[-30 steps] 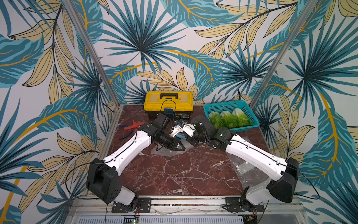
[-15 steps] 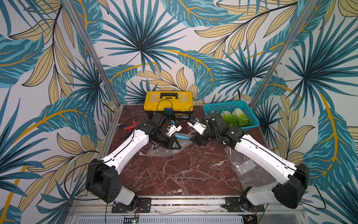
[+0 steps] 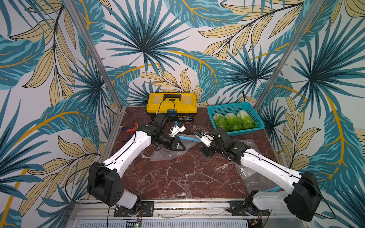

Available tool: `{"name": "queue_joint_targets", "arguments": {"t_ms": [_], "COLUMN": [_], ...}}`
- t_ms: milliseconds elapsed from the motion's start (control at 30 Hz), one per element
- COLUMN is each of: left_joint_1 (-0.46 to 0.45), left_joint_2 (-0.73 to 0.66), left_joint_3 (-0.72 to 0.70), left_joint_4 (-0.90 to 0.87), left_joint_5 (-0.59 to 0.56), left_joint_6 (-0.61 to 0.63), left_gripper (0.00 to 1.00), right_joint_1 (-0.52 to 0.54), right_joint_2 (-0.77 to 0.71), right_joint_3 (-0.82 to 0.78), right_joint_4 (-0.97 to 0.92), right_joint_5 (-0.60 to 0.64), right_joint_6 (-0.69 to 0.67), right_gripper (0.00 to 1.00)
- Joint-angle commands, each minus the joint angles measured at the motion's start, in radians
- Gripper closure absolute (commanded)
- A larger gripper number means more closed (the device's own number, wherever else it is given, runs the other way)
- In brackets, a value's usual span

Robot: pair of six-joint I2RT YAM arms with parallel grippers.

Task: Put the chinese cabbages into a zipper bag and zip it
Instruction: Pick up the zipper food storage bag at the center of the board.

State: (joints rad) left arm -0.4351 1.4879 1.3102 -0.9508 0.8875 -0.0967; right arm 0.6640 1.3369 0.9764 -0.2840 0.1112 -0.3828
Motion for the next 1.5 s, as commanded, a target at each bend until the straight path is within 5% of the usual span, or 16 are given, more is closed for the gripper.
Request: {"name": "queue_joint_targets", "arguments": {"t_ms": [0, 167, 567, 833, 1100, 1167, 1267, 1467], "left_joint_1": [-0.011, -0.018, 0.023, 0.087, 0.148, 0.157, 0.118, -0.132], "left_joint_2": [0.003, 0.007, 0.016, 0.095, 0.132, 0.084, 0.043, 0.099], "left_joint_3": [0.009, 0.009, 0.067, 0.309, 0.559, 0.558, 0.493, 0.345], "left_joint_4": [-0.004, -0.005, -0.053, -0.113, -0.172, -0.171, -0.168, -0.096], "left_joint_5": [0.023, 0.023, -0.069, -0.194, -0.528, -0.542, -0.381, -0.304], "left_joint_6": [-0.006, -0.005, 0.063, 0.126, 0.053, 0.007, -0.089, -0.256], "left_gripper": [1.0, 1.0, 1.0, 0.92, 0.29, 0.26, 0.33, 0.32], "right_joint_1": [0.005, -0.006, -0.032, -0.032, -0.063, -0.069, -0.062, 0.01], "right_joint_2": [0.046, 0.118, 0.019, -0.085, -0.123, -0.119, -0.074, -0.088], "right_joint_3": [-0.01, -0.01, -0.01, -0.047, -0.075, -0.081, -0.088, -0.052], "right_joint_4": [0.154, 0.283, 0.116, -0.08, -0.028, 0.01, 0.056, -0.004], "right_joint_5": [0.099, 0.211, -0.091, -0.335, -0.482, -0.491, -0.521, -0.354], "right_joint_6": [-0.039, -0.082, -0.006, 0.225, 0.81, 1.006, 1.254, 1.296], "right_gripper": [0.17, 0.24, 1.0, 1.0, 1.0, 1.0, 1.0, 1.0]}}
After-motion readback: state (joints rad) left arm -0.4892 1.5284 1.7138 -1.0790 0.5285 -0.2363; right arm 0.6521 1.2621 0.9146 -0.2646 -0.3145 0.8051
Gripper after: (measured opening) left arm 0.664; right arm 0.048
